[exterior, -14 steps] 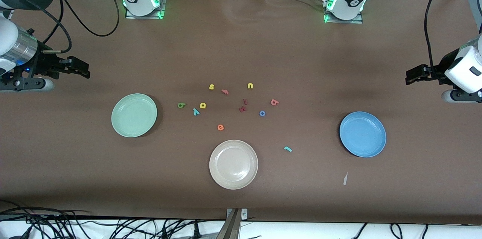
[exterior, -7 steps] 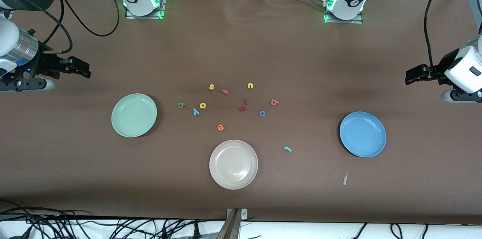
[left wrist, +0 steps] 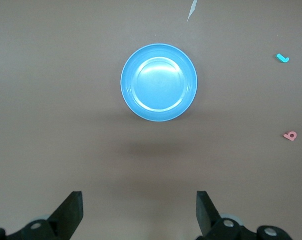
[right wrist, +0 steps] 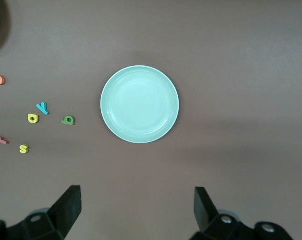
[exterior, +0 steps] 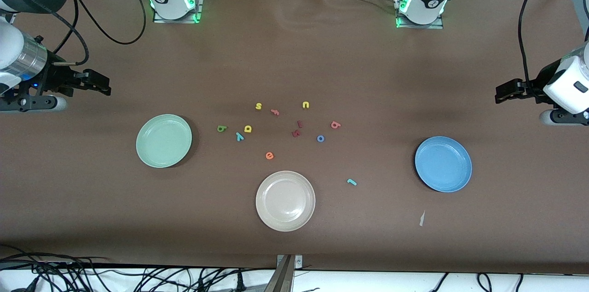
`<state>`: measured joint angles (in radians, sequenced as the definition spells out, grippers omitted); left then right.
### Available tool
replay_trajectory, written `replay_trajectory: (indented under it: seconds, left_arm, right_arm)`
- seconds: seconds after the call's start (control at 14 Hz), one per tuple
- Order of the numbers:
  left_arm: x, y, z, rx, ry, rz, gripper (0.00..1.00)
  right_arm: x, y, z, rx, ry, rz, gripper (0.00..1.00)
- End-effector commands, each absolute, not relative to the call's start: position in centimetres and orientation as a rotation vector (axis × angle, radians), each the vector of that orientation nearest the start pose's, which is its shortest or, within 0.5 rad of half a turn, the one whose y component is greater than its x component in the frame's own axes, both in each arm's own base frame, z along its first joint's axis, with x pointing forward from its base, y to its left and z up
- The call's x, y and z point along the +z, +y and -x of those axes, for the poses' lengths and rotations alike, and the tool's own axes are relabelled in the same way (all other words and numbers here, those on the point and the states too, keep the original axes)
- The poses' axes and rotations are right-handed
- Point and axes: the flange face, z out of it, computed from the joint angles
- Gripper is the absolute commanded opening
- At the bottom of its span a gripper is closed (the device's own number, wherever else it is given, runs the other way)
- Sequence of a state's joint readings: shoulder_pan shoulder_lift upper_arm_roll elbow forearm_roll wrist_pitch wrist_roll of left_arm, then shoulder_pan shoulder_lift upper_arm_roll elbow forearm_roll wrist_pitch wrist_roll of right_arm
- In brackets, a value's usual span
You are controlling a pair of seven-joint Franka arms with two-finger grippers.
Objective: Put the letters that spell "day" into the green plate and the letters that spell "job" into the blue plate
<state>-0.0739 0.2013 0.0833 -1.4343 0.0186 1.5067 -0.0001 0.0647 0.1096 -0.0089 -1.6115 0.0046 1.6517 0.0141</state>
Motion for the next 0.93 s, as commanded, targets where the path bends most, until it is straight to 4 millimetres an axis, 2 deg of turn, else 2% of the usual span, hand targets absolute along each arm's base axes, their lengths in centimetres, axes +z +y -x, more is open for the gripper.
replay_trajectory:
  seconds: [0.0, 0.86]
  left_arm:
    - [57.28, 0.48, -60.73, 0.21, -0.013, 3.128, 1.0]
    - [57.28, 0.4, -60.73, 0.211, -0.011, 3.128, 1.0]
  right_arm:
    - [55.23, 3.25, -57.64, 0.087, -0.083, 3.116, 1.0]
    - [54.81, 3.16, -57.62, 0.08, -0.081, 3.117, 1.0]
